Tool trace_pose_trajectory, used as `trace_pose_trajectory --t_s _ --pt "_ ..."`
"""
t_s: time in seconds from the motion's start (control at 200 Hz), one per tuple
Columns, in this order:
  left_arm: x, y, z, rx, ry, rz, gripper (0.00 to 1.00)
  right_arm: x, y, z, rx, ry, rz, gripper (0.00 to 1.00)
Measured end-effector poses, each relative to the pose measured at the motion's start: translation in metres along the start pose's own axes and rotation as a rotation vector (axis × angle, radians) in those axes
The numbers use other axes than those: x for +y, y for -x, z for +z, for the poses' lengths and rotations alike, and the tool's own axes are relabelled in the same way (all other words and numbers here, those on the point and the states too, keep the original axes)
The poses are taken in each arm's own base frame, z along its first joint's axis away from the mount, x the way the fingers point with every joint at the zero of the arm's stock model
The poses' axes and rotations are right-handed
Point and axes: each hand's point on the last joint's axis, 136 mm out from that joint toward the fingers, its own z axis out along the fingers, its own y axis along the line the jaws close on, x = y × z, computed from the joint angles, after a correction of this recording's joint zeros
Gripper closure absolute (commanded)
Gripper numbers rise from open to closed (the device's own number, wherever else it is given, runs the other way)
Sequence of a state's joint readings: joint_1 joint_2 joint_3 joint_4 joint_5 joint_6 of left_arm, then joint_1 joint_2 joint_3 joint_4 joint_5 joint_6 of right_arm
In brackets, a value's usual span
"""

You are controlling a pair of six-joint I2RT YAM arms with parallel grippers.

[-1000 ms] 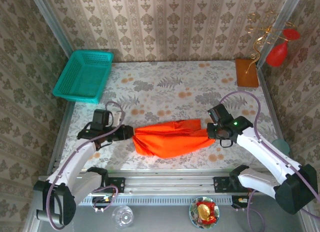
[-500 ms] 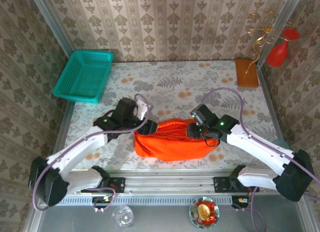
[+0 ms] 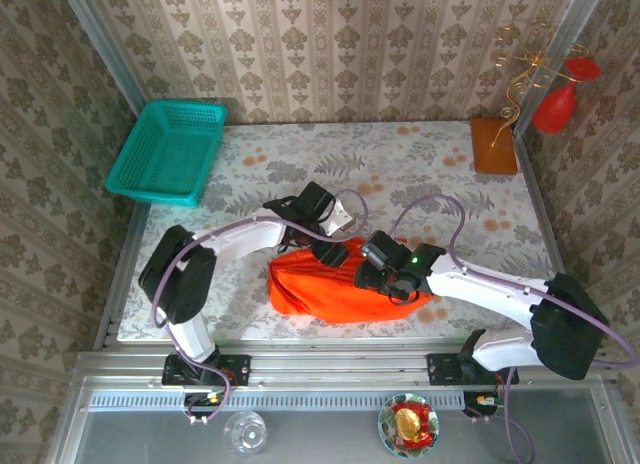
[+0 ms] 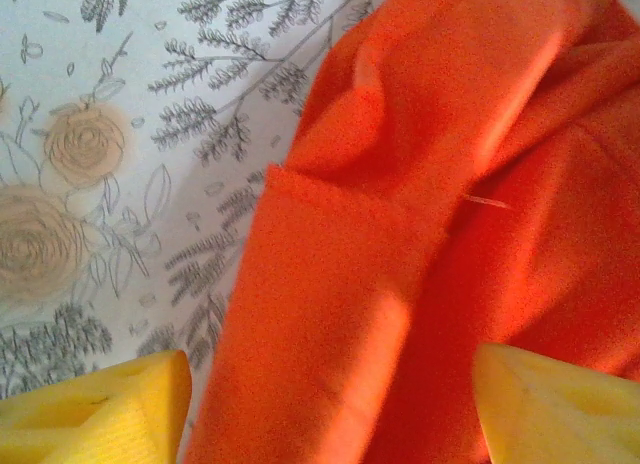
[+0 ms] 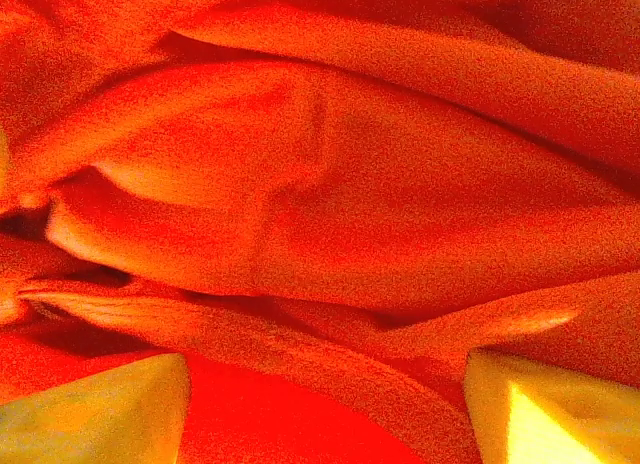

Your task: Fold the inside-out t-shirt

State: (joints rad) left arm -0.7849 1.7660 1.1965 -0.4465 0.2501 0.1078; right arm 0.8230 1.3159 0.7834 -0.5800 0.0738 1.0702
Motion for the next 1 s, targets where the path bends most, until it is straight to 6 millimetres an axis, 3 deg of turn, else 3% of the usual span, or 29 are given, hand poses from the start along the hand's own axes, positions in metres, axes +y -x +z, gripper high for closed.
trace_pose_trajectory --t_s 0.145,0.23,0.365,0.475,0.605,0.735,0.865,0.995 --pt "0.013 0.003 0.020 0.056 0.034 0.019 0.29 -0.027 -0.017 0.012 0.041 -0.075 0.009 0.29" --pt "0.023 0.004 0.031 0.085 0.054 0.008 0.43 -0.046 -0.027 0.017 0.056 -0.125 0.013 0.35" --pt "0.040 -0.002 0.036 0.115 0.073 -0.034 0.73 -0.075 -0.036 0.020 0.064 -0.188 0.015 0.66" --pt "0.056 -0.005 0.029 0.110 0.089 -0.091 0.85 -0.088 -0.033 0.017 0.053 -0.203 0.044 0.85" --pt "0.070 -0.009 0.000 0.049 0.087 -0.195 0.92 -0.103 -0.016 0.013 0.006 -0.208 0.101 0.95" --pt "0.084 -0.008 -0.055 -0.124 0.071 -0.339 0.96 -0.121 0.003 0.010 -0.030 -0.241 0.143 1.00" --pt "0.097 -0.020 -0.104 -0.307 0.054 -0.497 0.95 -0.136 0.023 0.003 -0.061 -0.275 0.166 1.00" --pt "0.096 -0.054 -0.119 -0.367 0.035 -0.623 0.85 -0.130 0.048 -0.012 -0.103 -0.283 0.137 0.91"
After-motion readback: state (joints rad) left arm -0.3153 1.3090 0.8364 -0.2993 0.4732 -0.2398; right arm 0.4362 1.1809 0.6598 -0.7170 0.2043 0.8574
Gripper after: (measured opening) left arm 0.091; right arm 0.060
